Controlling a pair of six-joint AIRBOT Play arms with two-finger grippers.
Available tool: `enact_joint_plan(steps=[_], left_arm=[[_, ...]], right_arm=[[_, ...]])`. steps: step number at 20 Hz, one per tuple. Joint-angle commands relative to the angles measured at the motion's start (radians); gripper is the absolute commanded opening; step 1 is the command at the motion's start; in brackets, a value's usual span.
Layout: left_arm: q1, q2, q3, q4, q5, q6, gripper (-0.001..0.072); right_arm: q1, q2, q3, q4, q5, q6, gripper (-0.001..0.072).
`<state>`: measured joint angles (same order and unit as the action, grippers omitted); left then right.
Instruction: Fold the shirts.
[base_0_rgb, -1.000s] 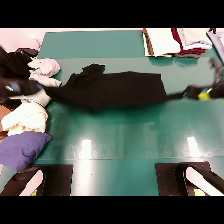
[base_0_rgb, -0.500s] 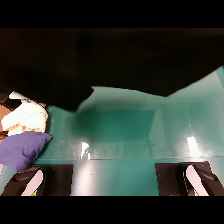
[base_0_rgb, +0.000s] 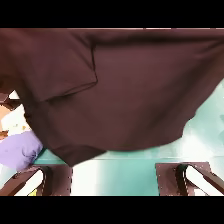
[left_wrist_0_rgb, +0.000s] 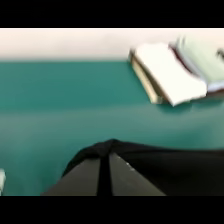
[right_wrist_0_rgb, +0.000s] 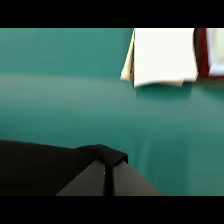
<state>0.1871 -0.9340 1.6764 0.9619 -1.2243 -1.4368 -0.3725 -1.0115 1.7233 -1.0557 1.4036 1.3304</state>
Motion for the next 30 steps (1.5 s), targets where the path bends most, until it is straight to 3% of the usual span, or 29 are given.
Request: enact_joint_plan(steps=[1,5,8,10,12,14,18,26,27,28,29,30], left_arm=[[-0.018,-0.164,-0.215,0.000,-0.015,0.031,0.0024],[-0.141,-0.434,-0.291,0.028,0.103,0.105,0.0024],[-0.166,-0.586,-0.263,0.026,0.273,0.089,0.0024],[-0.157,-0.641,-0.190,0.026,0.297,0.073,0.0024],[-0.145,-0.646,-0.134,0.029,0.274,0.079,0.0025],[-0.115,-0.646,-0.084,0.039,0.158,0.087,0.0026],[-0.063,-0.646,-0.130,0.114,-0.079,0.084,0.0025],[-0.102,-0.646,-0.383,0.133,-0.050,0.069,0.0033],[-0.102,-0.646,-0.383,0.148,-0.052,0.046,0.0253],[-0.101,-0.642,-0.382,0.161,-0.058,0.020,0.0497],[-0.099,-0.628,-0.382,0.177,-0.071,-0.006,0.0497],[-0.099,-0.599,-0.382,0.209,-0.088,-0.008,0.0497]], right_arm=[[0.130,-0.159,-0.168,-0.179,0.008,0.049,0.0016],[0.205,-0.375,-0.279,-0.212,-0.076,0.049,0.0016],[0.213,-0.512,-0.211,-0.207,-0.117,0.060,0.0016],[0.208,-0.574,-0.117,-0.198,-0.120,0.060,0.0016],[0.194,-0.595,-0.038,-0.194,-0.093,0.058,0.0016],[0.175,-0.587,-0.008,-0.204,-0.051,0.056,0.0016],[0.132,-0.485,-0.184,-0.204,-0.051,0.047,0.0016],[0.128,-0.375,-0.517,-0.192,-0.149,0.038,0.0017],[0.128,-0.376,-0.530,-0.189,-0.148,0.039,0.0032],[0.128,-0.375,-0.534,-0.171,-0.148,0.038,0.0249],[0.126,-0.375,-0.532,-0.135,-0.142,0.039,0.0407],[0.124,-0.359,-0.534,-0.101,-0.132,0.038,0.0406]])
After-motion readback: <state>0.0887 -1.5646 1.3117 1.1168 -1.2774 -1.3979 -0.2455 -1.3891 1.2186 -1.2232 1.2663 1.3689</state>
